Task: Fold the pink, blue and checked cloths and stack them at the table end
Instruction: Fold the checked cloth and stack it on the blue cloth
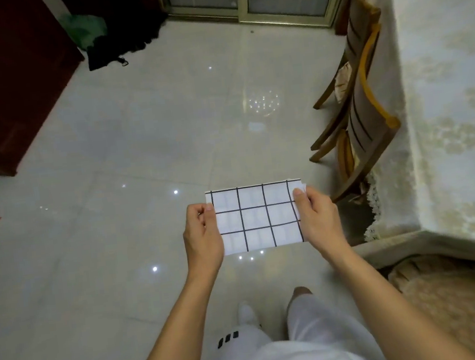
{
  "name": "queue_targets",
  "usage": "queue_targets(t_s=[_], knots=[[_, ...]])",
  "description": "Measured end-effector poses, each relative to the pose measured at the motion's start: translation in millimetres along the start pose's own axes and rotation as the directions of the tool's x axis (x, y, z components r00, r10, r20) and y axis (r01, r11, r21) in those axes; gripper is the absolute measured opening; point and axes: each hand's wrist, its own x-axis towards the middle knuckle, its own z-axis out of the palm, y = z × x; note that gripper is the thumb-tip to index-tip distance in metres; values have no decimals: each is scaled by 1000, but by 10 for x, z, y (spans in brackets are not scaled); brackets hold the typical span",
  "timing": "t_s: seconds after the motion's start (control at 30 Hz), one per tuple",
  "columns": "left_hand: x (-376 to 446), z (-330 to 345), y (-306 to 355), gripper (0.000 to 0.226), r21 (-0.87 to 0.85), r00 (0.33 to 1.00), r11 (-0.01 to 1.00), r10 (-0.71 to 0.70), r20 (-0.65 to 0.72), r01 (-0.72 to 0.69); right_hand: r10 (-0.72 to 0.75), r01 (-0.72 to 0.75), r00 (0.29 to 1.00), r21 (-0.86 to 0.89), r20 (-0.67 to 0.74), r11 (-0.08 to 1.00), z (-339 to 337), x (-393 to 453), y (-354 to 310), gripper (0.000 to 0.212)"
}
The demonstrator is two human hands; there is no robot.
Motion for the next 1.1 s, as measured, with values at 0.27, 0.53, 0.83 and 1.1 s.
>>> queue_targets(t_s=[0.27, 0.53, 0.83, 1.1], knots=[[722, 499, 253, 20, 27, 997, 1000, 0, 73, -2, 50, -47, 997, 52, -58, 998, -78, 757, -25, 41], [1561, 1470, 704, 21, 33, 992, 999, -14, 126, 10, 53, -48, 993, 50, -101, 998, -462, 2015, -21, 41], [2375, 2560, 1398, 22, 47, 990, 999, -26, 139, 20, 40, -39, 989, 12, -143, 999, -1040, 3445, -106, 41], [3012, 3136, 1740, 21, 54, 990, 998, 0, 140, -8, 51, -49, 989, 22, -136, 999, -1226, 4292, -159, 46]])
